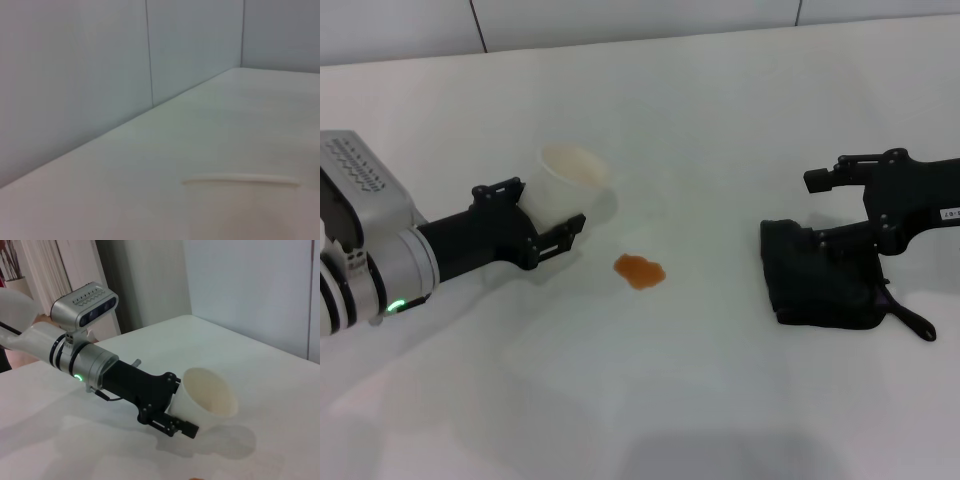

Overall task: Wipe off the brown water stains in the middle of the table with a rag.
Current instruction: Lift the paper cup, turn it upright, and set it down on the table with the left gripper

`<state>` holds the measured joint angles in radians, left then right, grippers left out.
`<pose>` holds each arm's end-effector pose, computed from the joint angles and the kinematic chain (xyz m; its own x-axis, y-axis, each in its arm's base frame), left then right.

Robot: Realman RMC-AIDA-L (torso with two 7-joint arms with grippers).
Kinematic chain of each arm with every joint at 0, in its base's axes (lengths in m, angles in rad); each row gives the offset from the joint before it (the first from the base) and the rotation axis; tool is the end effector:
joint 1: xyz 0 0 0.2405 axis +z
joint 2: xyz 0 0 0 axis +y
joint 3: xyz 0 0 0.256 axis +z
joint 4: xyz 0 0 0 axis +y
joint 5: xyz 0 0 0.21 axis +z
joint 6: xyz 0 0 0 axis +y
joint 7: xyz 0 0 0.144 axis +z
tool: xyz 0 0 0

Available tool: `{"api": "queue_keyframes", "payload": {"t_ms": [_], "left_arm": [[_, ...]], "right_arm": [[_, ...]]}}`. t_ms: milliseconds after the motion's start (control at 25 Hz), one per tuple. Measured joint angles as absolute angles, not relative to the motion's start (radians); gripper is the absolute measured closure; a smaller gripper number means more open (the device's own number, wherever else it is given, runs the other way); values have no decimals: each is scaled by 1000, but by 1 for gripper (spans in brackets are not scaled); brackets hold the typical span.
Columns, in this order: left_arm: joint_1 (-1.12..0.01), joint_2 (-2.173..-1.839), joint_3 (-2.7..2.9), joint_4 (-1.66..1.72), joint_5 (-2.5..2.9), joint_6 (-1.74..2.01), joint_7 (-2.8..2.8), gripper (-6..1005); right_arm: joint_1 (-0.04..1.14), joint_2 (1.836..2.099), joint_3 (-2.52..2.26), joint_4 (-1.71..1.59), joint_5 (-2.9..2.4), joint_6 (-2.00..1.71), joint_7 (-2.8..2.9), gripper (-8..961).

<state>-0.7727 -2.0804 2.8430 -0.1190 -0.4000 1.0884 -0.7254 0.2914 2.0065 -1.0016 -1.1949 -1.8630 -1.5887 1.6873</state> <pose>-0.2673 0.3613 -0.0824 0.9033 0.1728 0.3927 0.3462 -0.8342 -0.4292 0.2493 0.3086 0.0656 0.8844 -0.2988 -0.3585 -0.3975 -0.8847 -0.2434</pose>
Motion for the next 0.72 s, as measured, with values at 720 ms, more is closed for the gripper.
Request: {"api": "queue_keyframes", "payload": {"t_ms": [720], "left_arm": [[-782,-2084,2844,-42,-418,965,-661,361]], "right_arm": [[298,2006,-1012,-1190,-1863,-1589,1685,98]]}}
